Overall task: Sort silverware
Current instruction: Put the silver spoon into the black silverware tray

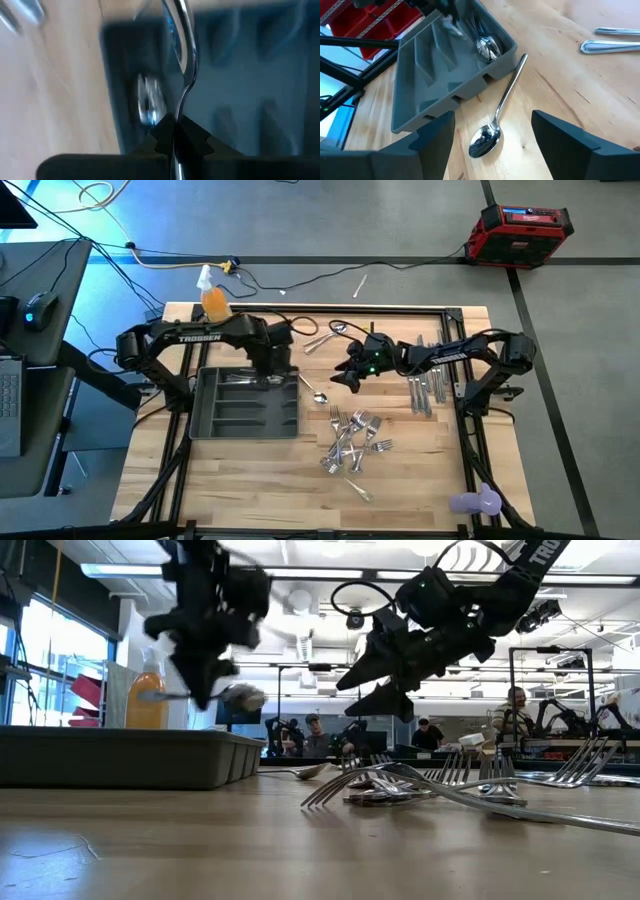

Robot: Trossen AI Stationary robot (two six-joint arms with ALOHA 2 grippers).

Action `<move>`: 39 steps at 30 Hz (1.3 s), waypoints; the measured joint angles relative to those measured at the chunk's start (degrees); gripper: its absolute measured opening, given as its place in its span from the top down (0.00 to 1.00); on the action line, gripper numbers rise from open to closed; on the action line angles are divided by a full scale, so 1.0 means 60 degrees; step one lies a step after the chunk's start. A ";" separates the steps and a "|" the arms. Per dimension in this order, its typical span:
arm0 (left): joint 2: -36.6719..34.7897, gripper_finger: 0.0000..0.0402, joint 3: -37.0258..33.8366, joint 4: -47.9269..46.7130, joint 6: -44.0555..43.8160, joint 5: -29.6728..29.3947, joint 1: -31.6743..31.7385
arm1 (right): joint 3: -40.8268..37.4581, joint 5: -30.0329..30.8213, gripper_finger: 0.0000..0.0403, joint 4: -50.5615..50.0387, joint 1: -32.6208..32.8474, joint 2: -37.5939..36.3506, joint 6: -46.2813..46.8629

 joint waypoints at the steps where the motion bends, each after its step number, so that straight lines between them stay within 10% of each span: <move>1: 0.0065 1.00 -0.0099 -0.0210 0.0085 0.0221 0.0177 | 0.0000 0.0000 0.38 0.0000 0.0000 0.0000 -0.0002; 11: 0.1428 1.00 -0.0505 -0.1583 0.0677 0.1981 0.1234 | 0.0000 0.0005 0.38 -0.0010 0.0000 0.0000 -0.0004; 22: 0.3108 1.00 0.0047 -0.1725 0.1089 0.1650 0.1602 | 0.0000 0.0014 0.38 -0.0116 0.0000 0.0000 -0.0182; 39: 0.2410 1.00 0.1004 -0.1651 0.1097 0.0602 0.2333 | 0.0000 0.0504 0.38 -0.0621 0.0000 0.0000 -0.0255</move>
